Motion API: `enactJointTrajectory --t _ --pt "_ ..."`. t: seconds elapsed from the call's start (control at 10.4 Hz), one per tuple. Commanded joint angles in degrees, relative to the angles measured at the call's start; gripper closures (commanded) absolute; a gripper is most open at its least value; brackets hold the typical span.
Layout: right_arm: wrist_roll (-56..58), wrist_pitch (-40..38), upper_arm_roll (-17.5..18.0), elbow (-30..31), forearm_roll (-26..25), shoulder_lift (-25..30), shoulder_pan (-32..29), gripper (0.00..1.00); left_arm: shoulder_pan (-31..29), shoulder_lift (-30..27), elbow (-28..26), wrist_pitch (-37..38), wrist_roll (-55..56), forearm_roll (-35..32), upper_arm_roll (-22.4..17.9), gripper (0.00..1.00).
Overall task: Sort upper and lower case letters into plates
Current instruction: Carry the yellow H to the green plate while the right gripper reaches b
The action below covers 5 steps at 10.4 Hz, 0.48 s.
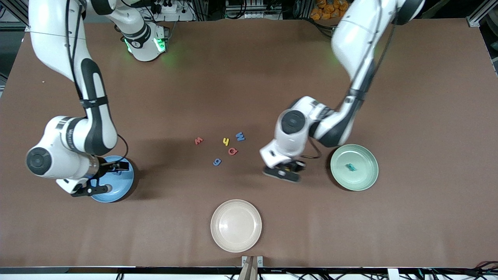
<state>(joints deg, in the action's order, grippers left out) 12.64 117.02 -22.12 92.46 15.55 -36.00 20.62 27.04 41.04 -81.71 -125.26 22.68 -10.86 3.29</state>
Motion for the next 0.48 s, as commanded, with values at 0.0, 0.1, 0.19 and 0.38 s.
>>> enactJointTrajectory --t 0.0,0.1,0.19,0.38 --pt "-7.77 -0.13 0.24 -0.26 0.88 0.31 3.36 0.00 -8.10 -5.78 -5.72 4.40 1.40 -0.83 0.58 1.00" --pt "-12.59 -0.21 0.24 -0.26 1.93 0.32 5.99 0.00 -10.93 -7.45 -8.35 4.59 1.31 -0.92 0.58 1.00" --pt "-18.12 0.05 0.24 -0.26 2.89 0.23 8.89 0.00 -12.87 -8.43 -10.56 5.37 1.40 -0.92 0.58 1.00" --pt "-29.98 3.19 0.32 -0.09 5.52 -0.56 13.90 0.00 -16.48 -9.05 -13.90 6.61 1.92 -0.65 0.66 1.00"
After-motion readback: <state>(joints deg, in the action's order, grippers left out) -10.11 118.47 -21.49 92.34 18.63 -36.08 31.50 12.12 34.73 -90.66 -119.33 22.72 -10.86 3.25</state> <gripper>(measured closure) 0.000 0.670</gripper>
